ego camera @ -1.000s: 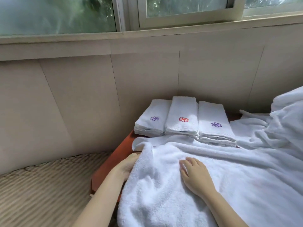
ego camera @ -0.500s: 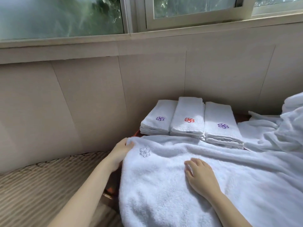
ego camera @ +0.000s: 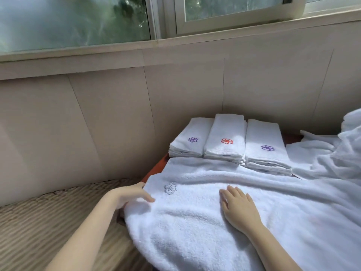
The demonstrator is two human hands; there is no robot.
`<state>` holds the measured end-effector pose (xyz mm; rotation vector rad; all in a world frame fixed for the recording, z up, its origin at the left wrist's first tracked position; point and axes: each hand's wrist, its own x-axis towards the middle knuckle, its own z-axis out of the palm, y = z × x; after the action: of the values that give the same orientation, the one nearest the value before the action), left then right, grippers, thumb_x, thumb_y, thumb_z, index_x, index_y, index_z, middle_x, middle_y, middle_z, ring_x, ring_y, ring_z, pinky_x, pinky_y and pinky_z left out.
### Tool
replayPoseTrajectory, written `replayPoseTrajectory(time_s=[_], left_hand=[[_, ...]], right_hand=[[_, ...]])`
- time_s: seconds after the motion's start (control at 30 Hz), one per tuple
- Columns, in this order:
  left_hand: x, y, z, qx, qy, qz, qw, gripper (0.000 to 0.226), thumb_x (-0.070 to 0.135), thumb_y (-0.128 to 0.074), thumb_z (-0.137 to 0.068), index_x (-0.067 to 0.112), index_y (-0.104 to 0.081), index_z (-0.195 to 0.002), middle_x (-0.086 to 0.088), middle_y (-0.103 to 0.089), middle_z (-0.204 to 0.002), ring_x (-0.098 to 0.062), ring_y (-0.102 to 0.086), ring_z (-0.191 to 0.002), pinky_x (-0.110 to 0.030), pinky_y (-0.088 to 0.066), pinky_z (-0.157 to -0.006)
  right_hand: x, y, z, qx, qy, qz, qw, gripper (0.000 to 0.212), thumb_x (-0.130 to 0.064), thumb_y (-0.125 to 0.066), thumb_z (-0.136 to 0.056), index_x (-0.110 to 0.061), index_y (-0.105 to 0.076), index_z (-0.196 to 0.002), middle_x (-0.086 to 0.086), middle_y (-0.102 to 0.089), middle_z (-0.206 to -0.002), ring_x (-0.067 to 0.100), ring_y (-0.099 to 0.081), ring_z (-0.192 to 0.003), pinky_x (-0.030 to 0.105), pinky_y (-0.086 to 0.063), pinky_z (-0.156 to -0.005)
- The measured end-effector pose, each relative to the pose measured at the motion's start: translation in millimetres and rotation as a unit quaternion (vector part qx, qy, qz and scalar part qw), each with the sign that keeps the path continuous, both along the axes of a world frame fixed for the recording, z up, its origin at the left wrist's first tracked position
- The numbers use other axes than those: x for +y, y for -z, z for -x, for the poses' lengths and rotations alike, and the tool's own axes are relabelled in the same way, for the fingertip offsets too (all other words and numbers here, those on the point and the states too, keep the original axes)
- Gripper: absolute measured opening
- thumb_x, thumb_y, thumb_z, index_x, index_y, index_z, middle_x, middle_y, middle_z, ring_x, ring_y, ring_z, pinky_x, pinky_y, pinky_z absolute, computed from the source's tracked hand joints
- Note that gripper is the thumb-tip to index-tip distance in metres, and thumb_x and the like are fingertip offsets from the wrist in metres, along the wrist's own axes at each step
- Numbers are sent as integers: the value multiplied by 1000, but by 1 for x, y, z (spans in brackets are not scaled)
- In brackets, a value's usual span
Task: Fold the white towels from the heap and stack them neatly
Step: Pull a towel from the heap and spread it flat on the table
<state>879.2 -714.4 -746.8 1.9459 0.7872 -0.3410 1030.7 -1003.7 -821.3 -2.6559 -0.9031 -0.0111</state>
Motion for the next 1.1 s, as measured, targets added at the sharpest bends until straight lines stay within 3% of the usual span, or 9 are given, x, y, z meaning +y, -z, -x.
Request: replayPoseTrajectory(time_s=[0.13, 0.27, 0.37, 0.43, 0.5, 0.6, 0.77, 0.93, 1.1], left_hand=[[7, 0, 30, 62, 123, 75, 988, 61, 19, -78, -61, 11, -61, -118, -6, -67, -119, -23, -62, -111, -36, -48, -92], [10, -1, 50, 87, 105, -108, 985, 28, 31, -68, -69, 6, -60, -80, -4, -65, -81, -15, -60, -69, -23, -44, -66], [2, -8, 51, 120, 61, -248, 959, 34, 28, -66, -79, 9, -46, -58, -4, -48, -53, -13, -42, -44, -21, -32, -45], [-13, -12, 46, 147, 32, -383, 911, 28, 30, -66, -80, 5, -57, -86, -9, -66, -84, -19, -65, -76, -26, -48, -64], [-38, -12, 33, 125, 6, -459, 879, 40, 28, -61, -83, 11, -46, -116, -8, -57, -120, -26, -57, -110, -35, -47, -80], [-91, -3, -7, 13, 58, -459, 886, 45, 31, -52, -92, 17, -39, -133, -6, -43, -136, -26, -46, -123, -38, -44, -93], [-215, 21, -84, -101, 229, -387, 887, 41, 35, -48, -94, 24, -44, -133, -1, -38, -135, -23, -35, -128, -36, -37, -98], [-347, 45, -141, -202, 305, -333, 869, 36, 33, -45, -93, 24, -48, -128, -2, -42, -129, -24, -39, -124, -36, -36, -100], [-393, 71, -154, -263, 264, -420, 828, 28, 45, -37, -93, 32, -49, -113, 5, -47, -118, -19, -46, -117, -38, -33, -93]], right_hand=[[-2, -2, 2, 17, 1, 8, 1000, 42, -34, -26, -100, -32, -32, -142, -7, -19, -157, 16, -11, -146, 39, -9, -118], [-4, -5, 6, 17, 1, 11, 1000, 41, -34, -27, -101, -31, -34, -141, -6, -22, -156, 17, -13, -146, 39, -10, -117], [-8, -10, 12, 12, 1, 19, 1000, 36, -32, -29, -100, -28, -42, -134, -3, -34, -148, 19, -22, -141, 39, -16, -115], [-12, -18, 16, 16, -12, 26, 999, 30, -30, -33, -99, -27, -51, -123, -3, -46, -133, 20, -36, -131, 37, -26, -108], [-23, -29, 16, 37, -17, 17, 999, 30, -30, -36, -98, -27, -55, -121, -4, -53, -127, 19, -46, -122, 33, -34, -101], [-58, -48, 9, 61, 41, -31, 997, 35, -31, -43, -97, -25, -54, -130, -1, -54, -133, 19, -50, -122, 30, -38, -99], [-179, -57, -2, 59, 248, -55, 966, 35, -25, -44, -96, -19, -55, -128, 7, -52, -135, 27, -48, -123, 33, -40, -96], [-303, -46, 11, 27, 455, -74, 887, 32, -21, -43, -95, -7, -52, -123, 19, -52, -126, 39, -49, -115, 39, -41, -92], [-367, -21, 26, 11, 451, -84, 888, 33, -22, -55, -90, -9, -58, -121, 12, -63, -117, 34, -54, -111, 37, -42, -89]])
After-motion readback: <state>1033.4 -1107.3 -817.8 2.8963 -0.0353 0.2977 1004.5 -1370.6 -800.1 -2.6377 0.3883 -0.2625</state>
